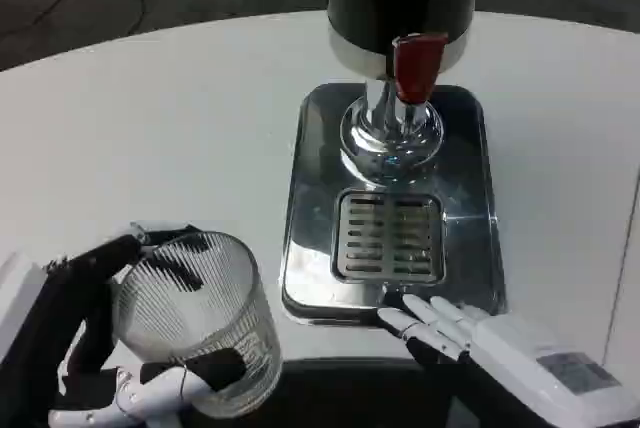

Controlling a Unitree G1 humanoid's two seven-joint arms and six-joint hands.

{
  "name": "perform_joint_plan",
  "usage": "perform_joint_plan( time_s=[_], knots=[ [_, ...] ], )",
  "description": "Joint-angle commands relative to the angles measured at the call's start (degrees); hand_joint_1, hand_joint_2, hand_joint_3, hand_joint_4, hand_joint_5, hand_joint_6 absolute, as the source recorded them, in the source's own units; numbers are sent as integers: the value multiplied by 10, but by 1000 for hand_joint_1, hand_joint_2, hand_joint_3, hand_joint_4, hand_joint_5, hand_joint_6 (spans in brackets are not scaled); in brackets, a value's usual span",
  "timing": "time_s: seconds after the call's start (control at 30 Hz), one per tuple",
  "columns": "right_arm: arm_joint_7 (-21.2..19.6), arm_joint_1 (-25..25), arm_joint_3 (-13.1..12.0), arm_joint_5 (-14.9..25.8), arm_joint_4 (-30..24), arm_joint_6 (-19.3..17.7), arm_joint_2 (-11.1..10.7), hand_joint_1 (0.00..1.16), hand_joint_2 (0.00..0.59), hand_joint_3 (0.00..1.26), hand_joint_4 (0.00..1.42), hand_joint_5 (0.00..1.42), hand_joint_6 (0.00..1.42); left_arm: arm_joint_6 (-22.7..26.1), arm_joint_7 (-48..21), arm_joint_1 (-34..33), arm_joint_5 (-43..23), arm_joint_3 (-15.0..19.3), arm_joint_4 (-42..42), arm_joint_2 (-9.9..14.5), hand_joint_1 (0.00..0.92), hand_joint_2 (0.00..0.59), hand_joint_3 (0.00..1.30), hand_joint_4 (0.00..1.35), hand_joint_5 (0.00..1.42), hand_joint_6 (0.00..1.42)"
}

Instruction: Grasp the cup under the faucet to collect the drink, then remove the cup.

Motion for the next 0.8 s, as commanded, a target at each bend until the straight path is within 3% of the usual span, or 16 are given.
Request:
perform_joint_plan(
  time_s=[0.03, 0.53, 0.8],
  knots=[
    [5, 6, -1, -3, -5, 0, 4, 329, 407, 95, 0, 0, 0, -17, 6, -12, -4, -11, -9, 0, 489, 167, 1061, 1271, 1424, 1424],
    [10, -5, -7, -2, -1, 7, 8, 329, 407, 95, 0, 0, 0, -20, 8, -33, 5, -34, 13, 4, 489, 167, 1061, 1271, 1424, 1424],
    [7, -24, -25, 4, 5, 20, 17, 329, 407, 95, 0, 0, 0, -19, 18, -64, 16, -36, 33, 0, 489, 167, 1061, 1271, 1424, 1424]
  ],
)
